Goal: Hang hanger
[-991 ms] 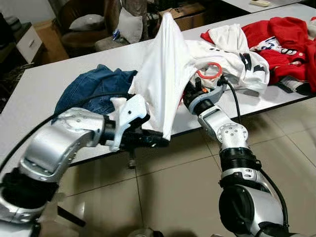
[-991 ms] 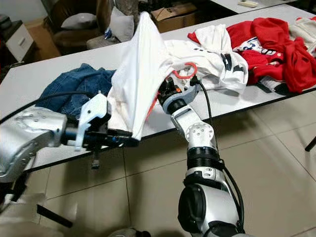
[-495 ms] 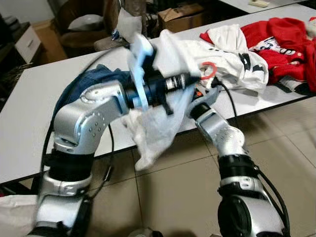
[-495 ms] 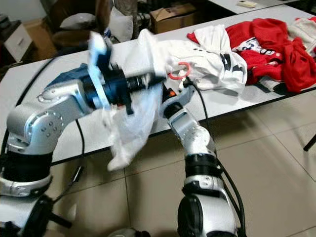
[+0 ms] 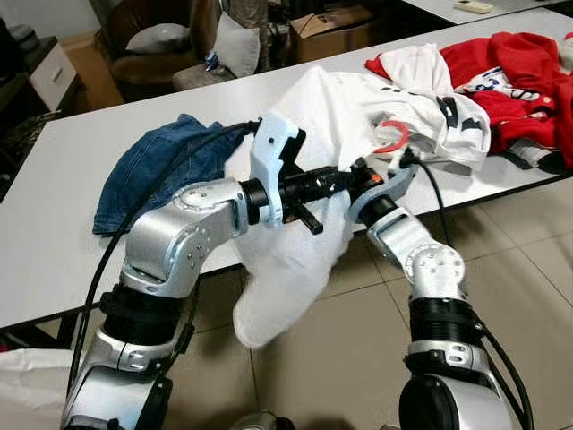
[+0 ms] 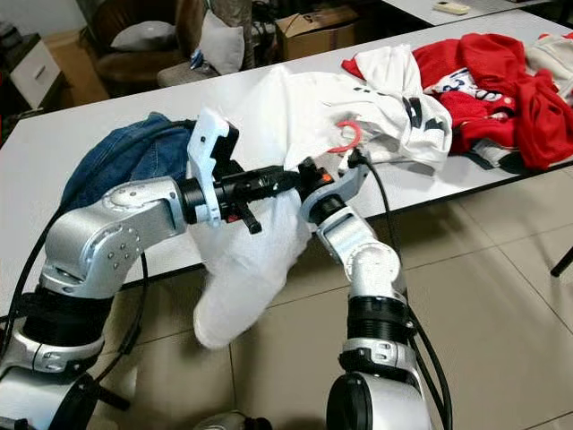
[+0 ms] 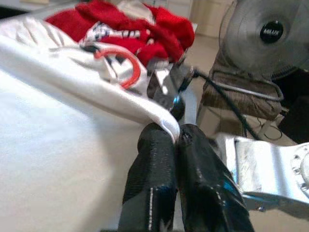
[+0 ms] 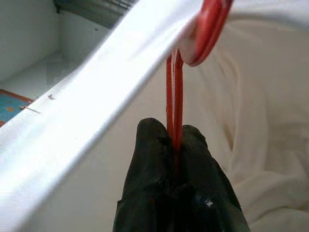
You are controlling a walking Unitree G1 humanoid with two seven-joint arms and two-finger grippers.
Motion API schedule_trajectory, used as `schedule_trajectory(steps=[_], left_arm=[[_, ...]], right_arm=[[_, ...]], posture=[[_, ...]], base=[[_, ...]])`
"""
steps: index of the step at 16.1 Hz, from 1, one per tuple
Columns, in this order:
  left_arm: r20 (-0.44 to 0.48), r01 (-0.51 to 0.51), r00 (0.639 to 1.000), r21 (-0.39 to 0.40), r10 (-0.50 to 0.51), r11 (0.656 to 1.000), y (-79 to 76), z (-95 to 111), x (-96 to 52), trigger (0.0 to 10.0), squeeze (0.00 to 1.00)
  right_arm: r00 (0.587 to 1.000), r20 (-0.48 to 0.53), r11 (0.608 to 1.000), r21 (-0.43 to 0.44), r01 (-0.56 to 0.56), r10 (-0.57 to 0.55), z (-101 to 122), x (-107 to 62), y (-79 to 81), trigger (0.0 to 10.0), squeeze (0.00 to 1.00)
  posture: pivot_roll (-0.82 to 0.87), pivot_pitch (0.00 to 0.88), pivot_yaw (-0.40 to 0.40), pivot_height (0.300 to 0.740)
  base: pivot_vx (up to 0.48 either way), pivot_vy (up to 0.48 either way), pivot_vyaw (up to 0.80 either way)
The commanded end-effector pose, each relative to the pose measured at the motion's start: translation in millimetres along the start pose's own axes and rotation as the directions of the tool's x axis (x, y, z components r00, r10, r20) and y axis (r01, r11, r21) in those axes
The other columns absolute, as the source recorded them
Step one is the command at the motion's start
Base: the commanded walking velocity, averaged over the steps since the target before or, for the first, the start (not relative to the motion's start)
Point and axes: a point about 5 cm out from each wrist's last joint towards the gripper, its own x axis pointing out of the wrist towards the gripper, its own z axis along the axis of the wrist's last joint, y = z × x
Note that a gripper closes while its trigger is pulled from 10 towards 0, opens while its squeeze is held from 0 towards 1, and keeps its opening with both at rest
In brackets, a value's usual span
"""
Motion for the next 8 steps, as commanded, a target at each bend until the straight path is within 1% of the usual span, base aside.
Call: schedule_trajectory(steps=[1,2,4,5,6,7,8], left_arm=[[0.015,0.006,1.0,0.02,-0.007,1.0,-2.3,7.0,-5.4,10.0,1.0],[0.024,0.051,0.998,0.001,-0.051,0.999,-7.9,9.2,-8.3,10.0,1.0],[0.068,0.151,0.987,-0.035,-0.149,0.988,-20.4,13.7,-15.7,10.0,1.0],[0.081,0.148,0.986,-0.047,-0.144,0.988,-20.4,14.1,-17.5,10.0,1.0],[0.069,0.139,0.988,-0.046,-0.135,0.989,-19.5,12.3,-18.2,10.0,1.0],[0.049,0.088,0.995,-0.041,-0.086,0.995,-13.8,8.2,-19.8,10.0,1.0],[0.052,-0.002,0.999,-0.041,0.004,0.999,-2.9,6.9,-23.0,10.0,1.0]], right_arm=[[1.0,0.008,1.0,0.018,-0.012,0.011,1.6,-1.1,3.6,10.0,0.0],[1.0,0.027,0.999,0.045,-0.006,0.005,5.2,-1.7,3.1,10.0,0.0],[0.998,0.032,0.998,-0.035,0.046,-0.045,9.8,-3.1,-1.7,10.0,0.0],[0.999,0.022,0.998,-0.031,0.05,-0.049,10.3,-4.6,-3.3,10.0,0.0],[0.999,0.02,0.998,-0.031,0.051,-0.051,10.6,-5.4,-3.9,10.0,0.0],[0.999,0.026,0.999,-0.036,0.04,-0.039,12.3,-7.2,-3.1,10.0,0.0],[0.999,0.04,0.998,-0.049,0.025,-0.023,14.6,-9.1,-1.4,10.0,0.0]], posture=[[-0.05,0.0,0.124,0.74],[-0.05,0.0,0.117,0.74],[-0.06,0.0,0.114,0.74],[-0.06,0.0,0.111,0.74],[-0.06,0.0,0.111,0.74],[-0.06,0.0,0.109,0.74],[-0.06,0.0,0.109,0.74]], base=[[0.0,0.0,0.0],[0.0,0.0,0.0],[0.0,0.0,0.0],[0.0,0.0,0.0],[0.0,0.0,0.0],[0.0,0.0,0.0],[0.0,0.0,0.0]])
